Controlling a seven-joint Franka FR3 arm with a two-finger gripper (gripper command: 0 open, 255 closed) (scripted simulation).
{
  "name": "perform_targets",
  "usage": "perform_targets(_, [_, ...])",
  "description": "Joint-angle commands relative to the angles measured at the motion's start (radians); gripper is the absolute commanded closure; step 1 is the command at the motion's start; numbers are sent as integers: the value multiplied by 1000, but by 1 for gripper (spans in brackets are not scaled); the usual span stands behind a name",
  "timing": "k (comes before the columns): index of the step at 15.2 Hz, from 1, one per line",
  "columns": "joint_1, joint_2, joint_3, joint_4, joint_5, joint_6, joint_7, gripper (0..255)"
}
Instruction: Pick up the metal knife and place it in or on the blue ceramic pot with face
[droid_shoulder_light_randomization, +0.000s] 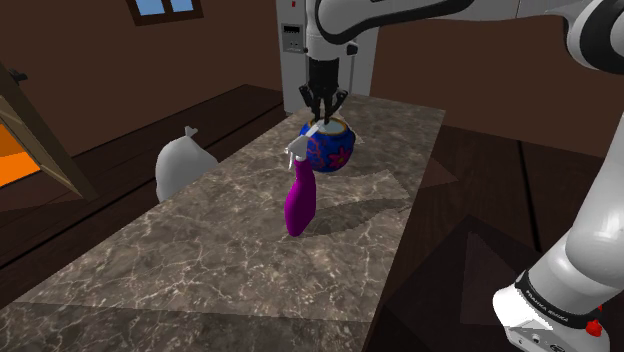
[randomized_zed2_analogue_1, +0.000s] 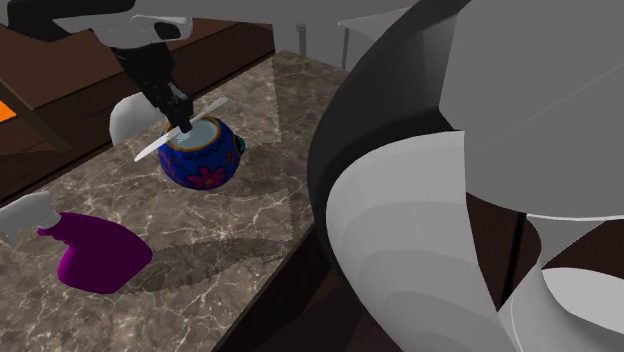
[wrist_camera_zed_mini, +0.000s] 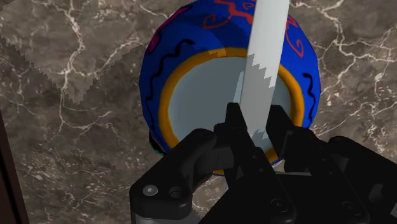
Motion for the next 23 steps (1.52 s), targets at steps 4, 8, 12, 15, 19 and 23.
perform_targets(4, [-1,-1,0,-8,0,7,0,255])
perform_targets(8, [-1,-1,0,-8,0,7,0,0])
perform_targets(12, [-1,-1,0,-8,0,7,0,0])
perform_targets(15, [4,1,2,62,0,-61,-2,0])
perform_targets(19, [10,9,3,133,-2,-124,-2,0])
perform_targets(23, [10,9,3,134,-2,-124,-1,0])
